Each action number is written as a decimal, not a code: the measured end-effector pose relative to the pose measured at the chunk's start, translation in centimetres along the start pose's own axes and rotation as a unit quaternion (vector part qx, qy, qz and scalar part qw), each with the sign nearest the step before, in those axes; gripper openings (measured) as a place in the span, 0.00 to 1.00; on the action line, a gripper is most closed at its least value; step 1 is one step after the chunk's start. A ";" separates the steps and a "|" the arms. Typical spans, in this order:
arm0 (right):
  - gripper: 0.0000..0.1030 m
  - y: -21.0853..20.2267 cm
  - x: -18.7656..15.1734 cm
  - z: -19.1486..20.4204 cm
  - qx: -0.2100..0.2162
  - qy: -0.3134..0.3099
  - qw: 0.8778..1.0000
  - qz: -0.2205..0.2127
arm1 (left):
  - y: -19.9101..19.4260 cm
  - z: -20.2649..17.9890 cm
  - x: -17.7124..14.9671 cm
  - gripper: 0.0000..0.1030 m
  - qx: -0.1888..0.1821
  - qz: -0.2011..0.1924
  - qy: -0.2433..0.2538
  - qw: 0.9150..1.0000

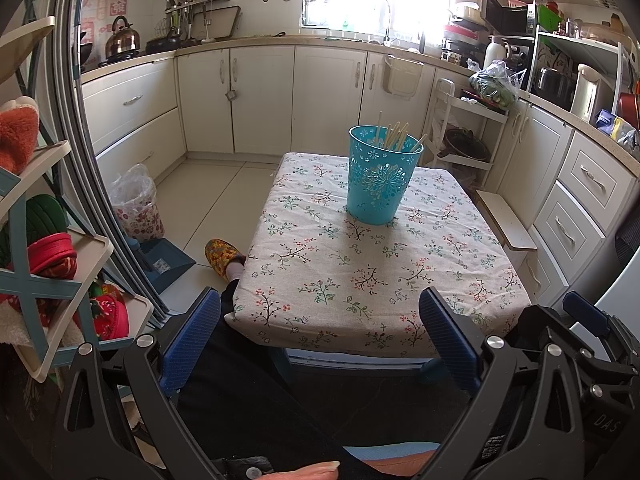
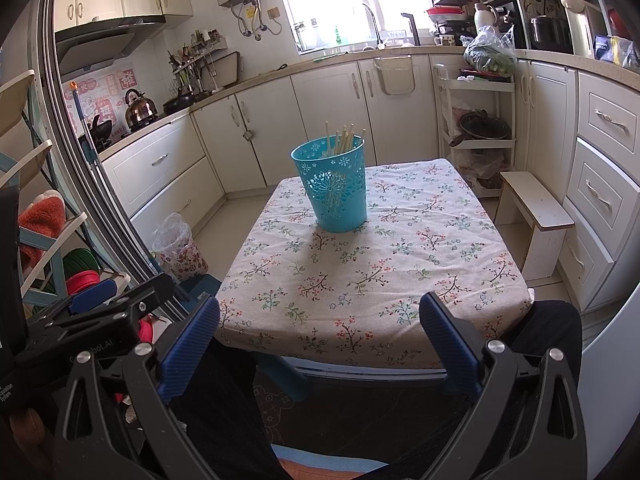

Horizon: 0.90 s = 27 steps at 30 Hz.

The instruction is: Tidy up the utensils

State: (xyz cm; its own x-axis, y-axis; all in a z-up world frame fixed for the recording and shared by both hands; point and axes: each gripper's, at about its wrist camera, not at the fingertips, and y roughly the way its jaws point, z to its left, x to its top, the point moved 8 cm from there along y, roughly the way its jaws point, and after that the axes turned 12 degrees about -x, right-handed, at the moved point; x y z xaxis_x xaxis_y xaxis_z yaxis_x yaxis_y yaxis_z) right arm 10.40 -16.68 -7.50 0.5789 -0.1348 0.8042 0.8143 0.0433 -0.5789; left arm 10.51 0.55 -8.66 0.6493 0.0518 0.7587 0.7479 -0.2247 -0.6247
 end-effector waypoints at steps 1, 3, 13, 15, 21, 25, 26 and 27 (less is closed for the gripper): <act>0.93 0.0 0.0 0.0 0.000 0.000 1.000 0.000 | 0.0 0.0 0.0 0.93 0.000 0.000 0.000 1.000; 0.93 0.0 0.0 0.0 0.000 0.000 1.000 0.000 | 0.0 0.1 0.0 0.93 0.000 0.000 0.000 1.000; 0.93 0.0 0.2 -0.2 0.001 -0.001 1.000 -0.002 | 0.0 0.1 0.0 0.93 0.001 -0.001 -0.001 1.000; 0.93 0.0 0.2 -0.2 0.000 -0.002 1.000 -0.002 | 0.0 0.1 0.0 0.93 0.001 0.000 -0.001 1.000; 0.93 0.0 0.1 -0.1 0.000 -0.001 1.000 -0.001 | 0.0 0.0 0.1 0.93 0.000 -0.001 -0.002 1.000; 0.93 -0.1 0.1 -0.1 0.000 -0.002 1.000 -0.001 | -0.1 -0.2 0.1 0.93 0.000 -0.002 -0.001 1.000; 0.93 -0.1 0.1 -0.1 0.000 -0.002 1.000 -0.001 | -0.2 -0.2 0.1 0.93 0.000 -0.002 0.000 1.000; 0.93 -0.1 0.1 -0.1 0.000 -0.002 1.000 -0.002 | -0.1 -0.3 0.1 0.93 0.000 -0.002 0.001 1.000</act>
State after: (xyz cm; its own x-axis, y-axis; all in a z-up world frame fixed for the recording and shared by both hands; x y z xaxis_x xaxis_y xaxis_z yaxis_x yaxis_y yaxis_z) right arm 10.36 -16.77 -7.38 0.5765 -0.1315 0.8064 0.8161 0.0433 -0.5763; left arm 10.46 0.32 -8.44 0.6461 0.0510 0.7615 0.7505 -0.2239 -0.6218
